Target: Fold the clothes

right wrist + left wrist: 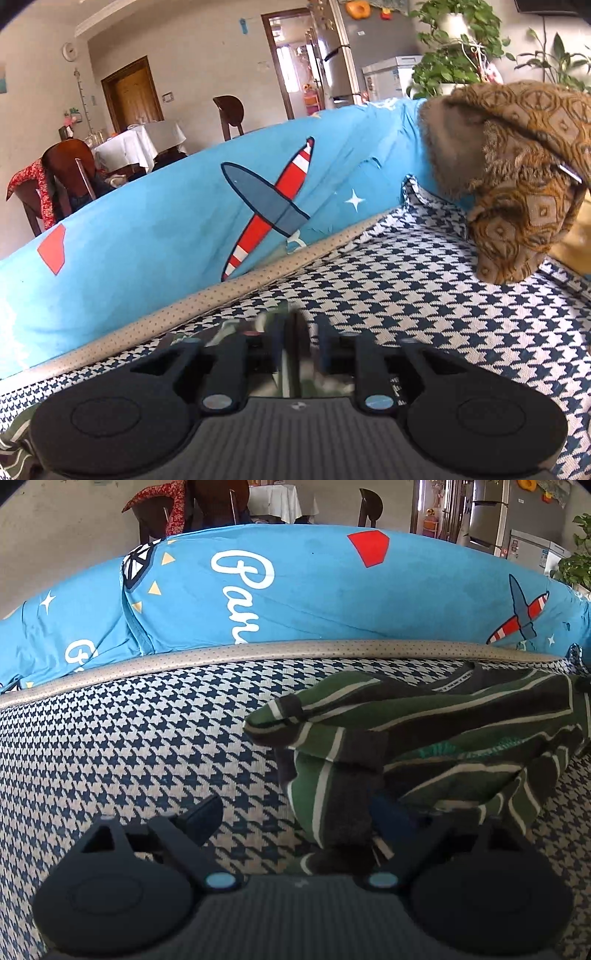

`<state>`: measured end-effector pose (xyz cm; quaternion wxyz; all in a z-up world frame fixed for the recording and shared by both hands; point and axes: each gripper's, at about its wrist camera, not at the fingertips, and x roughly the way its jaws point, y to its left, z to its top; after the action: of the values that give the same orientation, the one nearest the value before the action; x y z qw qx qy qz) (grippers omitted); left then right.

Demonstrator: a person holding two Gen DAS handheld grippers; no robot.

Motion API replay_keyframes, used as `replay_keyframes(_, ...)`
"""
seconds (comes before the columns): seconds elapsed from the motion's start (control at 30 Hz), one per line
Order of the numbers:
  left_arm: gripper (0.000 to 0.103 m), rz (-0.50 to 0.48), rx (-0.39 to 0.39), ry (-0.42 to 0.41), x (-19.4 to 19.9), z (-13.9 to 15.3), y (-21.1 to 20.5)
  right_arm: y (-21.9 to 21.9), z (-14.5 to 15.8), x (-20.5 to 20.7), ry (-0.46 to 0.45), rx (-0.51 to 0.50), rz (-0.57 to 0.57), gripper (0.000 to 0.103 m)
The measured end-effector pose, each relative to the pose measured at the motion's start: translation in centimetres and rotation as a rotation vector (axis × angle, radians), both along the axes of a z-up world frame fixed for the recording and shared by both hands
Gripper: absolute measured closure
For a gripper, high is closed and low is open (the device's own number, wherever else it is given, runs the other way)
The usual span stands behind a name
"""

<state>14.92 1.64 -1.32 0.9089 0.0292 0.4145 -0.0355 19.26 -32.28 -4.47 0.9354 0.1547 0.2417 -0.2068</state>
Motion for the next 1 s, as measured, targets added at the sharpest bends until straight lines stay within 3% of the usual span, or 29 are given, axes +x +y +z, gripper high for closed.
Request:
replay_keyframes(0.03, 0.011, -0.005, 0.002, 0.0, -0.1, 0.0, -0.1, 0.3, 0.1, -0.1, -0.007, -0.011, 0.008, 0.056)
replay_keyframes(0.07, 0.011, -0.008, 0.002, 0.003, -0.2, 0.0, -0.2, 0.6, 0.2, -0.2, -0.012, -0.015, 0.028, 0.051)
replay_keyframes(0.6, 0.011, -0.057, 0.03, 0.006, -3.4, -0.2, -1.9, 7.8, -1.4, -3.4, 0.114, 0.139, 0.354, 0.049)
replay_keyframes(0.73, 0.009, -0.051, 0.003, 0.016, -4.8, -0.2, -1.9, 10.0, -1.6, -4.5, 0.134, 0.104, 0.412, 0.037)
replay_keyframes(1.0, 0.005, -0.015, -0.018, 0.007, -7.2, -0.3, -1.4, 13.3, -2.7, -7.1, 0.212, 0.05, 0.448, 0.035)
